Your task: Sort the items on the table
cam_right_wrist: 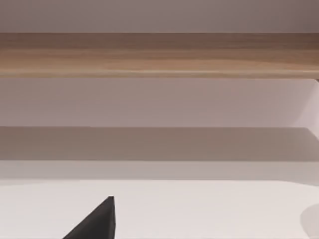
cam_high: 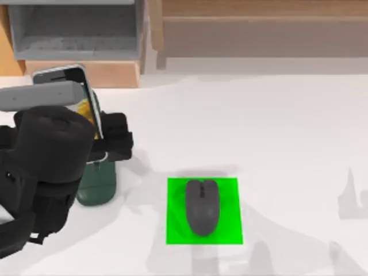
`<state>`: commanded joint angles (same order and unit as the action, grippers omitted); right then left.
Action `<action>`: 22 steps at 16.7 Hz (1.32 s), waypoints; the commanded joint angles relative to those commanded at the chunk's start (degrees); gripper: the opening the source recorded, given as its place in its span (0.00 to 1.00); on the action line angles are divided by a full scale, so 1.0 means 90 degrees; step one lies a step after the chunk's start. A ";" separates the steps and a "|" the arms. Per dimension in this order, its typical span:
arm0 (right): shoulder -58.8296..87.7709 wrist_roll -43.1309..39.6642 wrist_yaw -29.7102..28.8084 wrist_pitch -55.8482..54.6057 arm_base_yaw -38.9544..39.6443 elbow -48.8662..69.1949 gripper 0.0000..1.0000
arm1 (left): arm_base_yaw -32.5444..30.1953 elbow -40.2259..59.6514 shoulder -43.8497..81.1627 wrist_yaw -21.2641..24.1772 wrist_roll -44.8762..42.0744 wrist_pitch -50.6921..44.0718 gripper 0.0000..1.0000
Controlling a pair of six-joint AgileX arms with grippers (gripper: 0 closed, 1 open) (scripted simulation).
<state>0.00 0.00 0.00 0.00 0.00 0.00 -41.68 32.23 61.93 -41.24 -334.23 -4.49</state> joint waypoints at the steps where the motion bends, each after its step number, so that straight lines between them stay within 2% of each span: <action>1: 0.0000 0.0000 0.0000 0.0000 0.0000 0.0000 1.00 | 0.0017 0.0007 0.0040 -0.0036 0.0035 0.0013 1.00; 8: 0.0000 0.0000 0.0000 0.0000 0.0000 0.0000 1.00 | -0.0001 -0.0014 0.0007 -0.0018 0.0167 0.0014 1.00; 12: 0.0000 0.0000 0.0000 0.0000 0.0000 0.0000 1.00 | -0.0018 -0.0136 -0.0116 0.0031 0.1250 0.0055 1.00; 17: 0.0000 0.0000 0.0000 0.0000 0.0000 0.0000 1.00 | 0.0027 -0.0433 -0.0450 0.0166 0.4118 0.0144 1.00; 22: 0.0000 0.0000 0.0000 0.0000 0.0000 0.0000 1.00 | 0.0207 -0.0834 -0.0994 0.0434 0.8589 0.0251 1.00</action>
<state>0.00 0.00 0.00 0.00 0.00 0.00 -39.82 24.72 52.98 -37.33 -256.92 -2.23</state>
